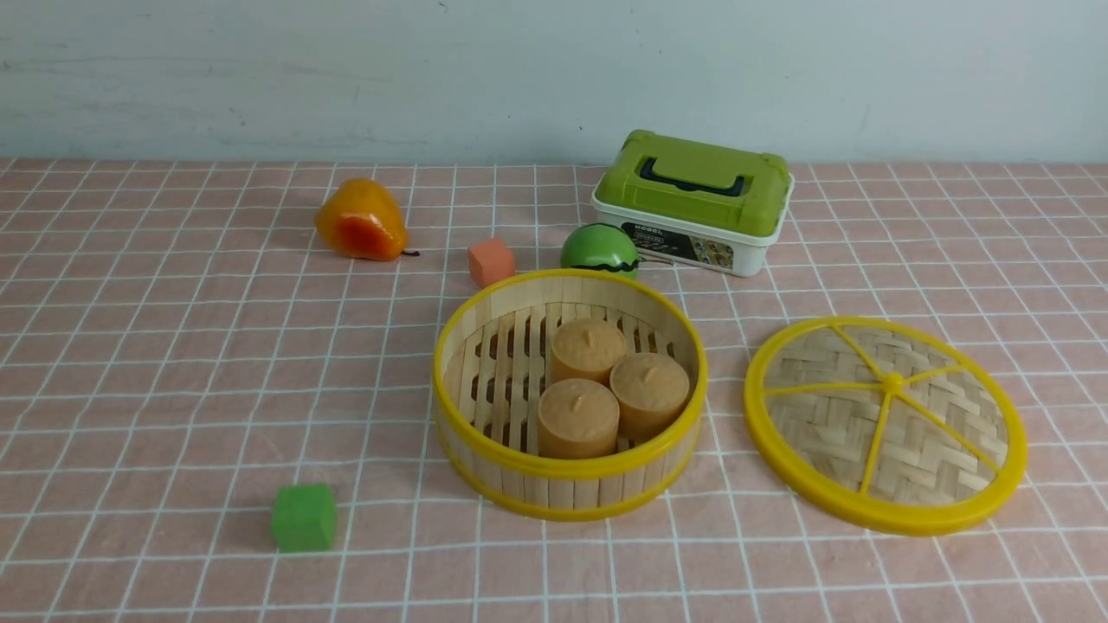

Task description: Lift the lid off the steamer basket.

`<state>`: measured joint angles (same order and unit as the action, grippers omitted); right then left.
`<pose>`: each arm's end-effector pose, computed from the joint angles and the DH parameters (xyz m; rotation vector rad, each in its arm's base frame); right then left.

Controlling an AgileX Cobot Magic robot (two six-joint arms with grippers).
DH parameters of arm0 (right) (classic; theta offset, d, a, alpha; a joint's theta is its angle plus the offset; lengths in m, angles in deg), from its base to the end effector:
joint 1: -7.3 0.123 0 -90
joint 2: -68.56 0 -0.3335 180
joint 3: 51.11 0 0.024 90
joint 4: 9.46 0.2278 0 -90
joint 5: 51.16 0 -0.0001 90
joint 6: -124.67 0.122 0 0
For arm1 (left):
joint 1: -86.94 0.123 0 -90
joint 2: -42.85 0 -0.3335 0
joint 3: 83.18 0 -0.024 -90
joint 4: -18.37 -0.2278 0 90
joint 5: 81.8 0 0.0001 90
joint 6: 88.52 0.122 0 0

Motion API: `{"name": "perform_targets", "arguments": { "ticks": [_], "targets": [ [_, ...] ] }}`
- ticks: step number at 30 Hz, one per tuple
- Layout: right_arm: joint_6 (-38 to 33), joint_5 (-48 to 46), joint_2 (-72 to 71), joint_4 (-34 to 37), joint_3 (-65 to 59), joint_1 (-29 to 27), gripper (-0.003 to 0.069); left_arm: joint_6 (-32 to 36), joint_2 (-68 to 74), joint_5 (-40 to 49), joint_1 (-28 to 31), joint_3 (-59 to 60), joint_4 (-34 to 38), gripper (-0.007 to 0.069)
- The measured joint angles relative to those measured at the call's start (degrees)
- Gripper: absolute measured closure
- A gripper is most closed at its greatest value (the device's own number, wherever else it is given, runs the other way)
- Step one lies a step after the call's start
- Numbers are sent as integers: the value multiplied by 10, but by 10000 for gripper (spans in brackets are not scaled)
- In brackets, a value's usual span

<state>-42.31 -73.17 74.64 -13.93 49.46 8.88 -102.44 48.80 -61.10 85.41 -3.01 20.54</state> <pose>0.0100 -0.0033 0.1634 0.1394 1.8714 0.0981 0.0107 -0.0019 0.1616 -0.2255 1.8564 -0.2234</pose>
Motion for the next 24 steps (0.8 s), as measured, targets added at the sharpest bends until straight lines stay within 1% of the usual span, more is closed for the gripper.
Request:
{"name": "perform_targets", "arguments": {
  "ticks": [24],
  "targets": [
    [0,0,0,0,0,0,514,0,0,0,0,0,0,385]
  ]
}}
